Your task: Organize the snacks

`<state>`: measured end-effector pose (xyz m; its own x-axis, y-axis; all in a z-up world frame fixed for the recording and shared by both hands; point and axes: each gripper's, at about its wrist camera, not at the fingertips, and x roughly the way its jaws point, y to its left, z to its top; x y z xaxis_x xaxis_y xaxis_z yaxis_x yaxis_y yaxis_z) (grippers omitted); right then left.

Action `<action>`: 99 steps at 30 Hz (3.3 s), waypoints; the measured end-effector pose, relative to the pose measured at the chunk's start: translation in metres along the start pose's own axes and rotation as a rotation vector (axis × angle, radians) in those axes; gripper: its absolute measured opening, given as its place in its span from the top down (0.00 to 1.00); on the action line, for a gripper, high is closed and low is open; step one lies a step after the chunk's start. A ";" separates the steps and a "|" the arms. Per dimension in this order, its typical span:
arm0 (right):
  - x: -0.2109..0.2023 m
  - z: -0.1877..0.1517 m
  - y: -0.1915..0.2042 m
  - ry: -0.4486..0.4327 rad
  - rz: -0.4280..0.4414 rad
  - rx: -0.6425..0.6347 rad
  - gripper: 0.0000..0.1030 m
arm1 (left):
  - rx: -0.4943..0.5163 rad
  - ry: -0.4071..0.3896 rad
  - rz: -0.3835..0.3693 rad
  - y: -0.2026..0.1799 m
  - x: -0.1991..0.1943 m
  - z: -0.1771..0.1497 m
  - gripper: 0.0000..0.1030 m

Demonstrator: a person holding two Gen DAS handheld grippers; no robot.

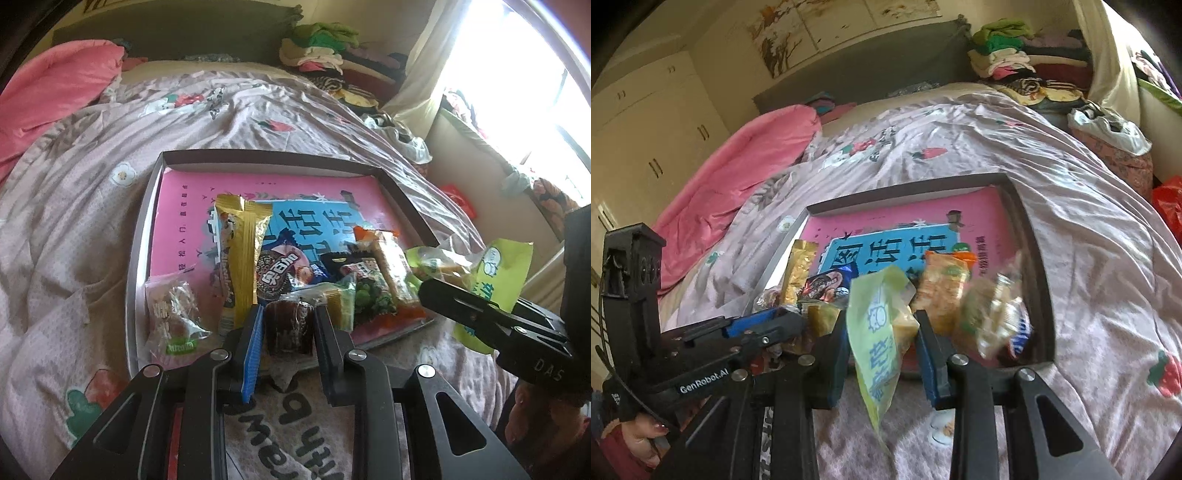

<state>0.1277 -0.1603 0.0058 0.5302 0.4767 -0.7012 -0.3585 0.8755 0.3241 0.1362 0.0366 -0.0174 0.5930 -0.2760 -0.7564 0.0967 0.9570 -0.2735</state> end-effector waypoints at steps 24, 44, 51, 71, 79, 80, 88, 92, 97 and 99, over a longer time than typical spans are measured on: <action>0.043 0.014 0.014 0.063 0.004 -0.032 0.66 | -0.014 -0.005 -0.038 0.008 0.003 0.000 0.73; 0.019 0.004 -0.002 0.057 -0.030 0.001 0.52 | -0.022 -0.009 -0.043 0.010 0.004 0.000 0.73; 0.013 0.001 -0.004 0.055 -0.030 0.008 0.49 | -0.025 -0.018 -0.048 0.009 0.002 0.000 0.71; -0.002 0.005 0.008 0.018 -0.047 -0.023 0.49 | -0.025 -0.047 -0.049 0.007 -0.014 0.003 0.49; -0.013 0.009 0.008 -0.023 -0.084 -0.028 0.41 | -0.012 -0.066 -0.031 0.002 -0.023 0.004 0.37; -0.015 0.009 0.008 -0.030 -0.090 -0.026 0.41 | -0.010 -0.069 -0.026 0.002 -0.025 0.005 0.35; -0.034 0.013 0.009 -0.085 -0.129 -0.037 0.30 | -0.006 -0.104 0.017 -0.004 -0.041 0.004 0.25; -0.055 0.009 0.015 -0.137 -0.145 -0.066 0.23 | -0.013 -0.120 0.035 -0.008 -0.056 0.001 0.24; -0.079 -0.008 0.019 -0.164 -0.146 -0.072 0.15 | -0.039 -0.122 0.060 -0.014 -0.076 -0.016 0.24; -0.087 -0.023 0.018 -0.152 -0.152 -0.063 0.14 | -0.048 -0.115 0.074 -0.018 -0.084 -0.028 0.24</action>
<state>0.0575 -0.1880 0.0580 0.6899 0.3505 -0.6334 -0.3108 0.9336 0.1781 0.0624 0.0396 0.0346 0.6851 -0.1907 -0.7030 0.0128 0.9681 -0.2501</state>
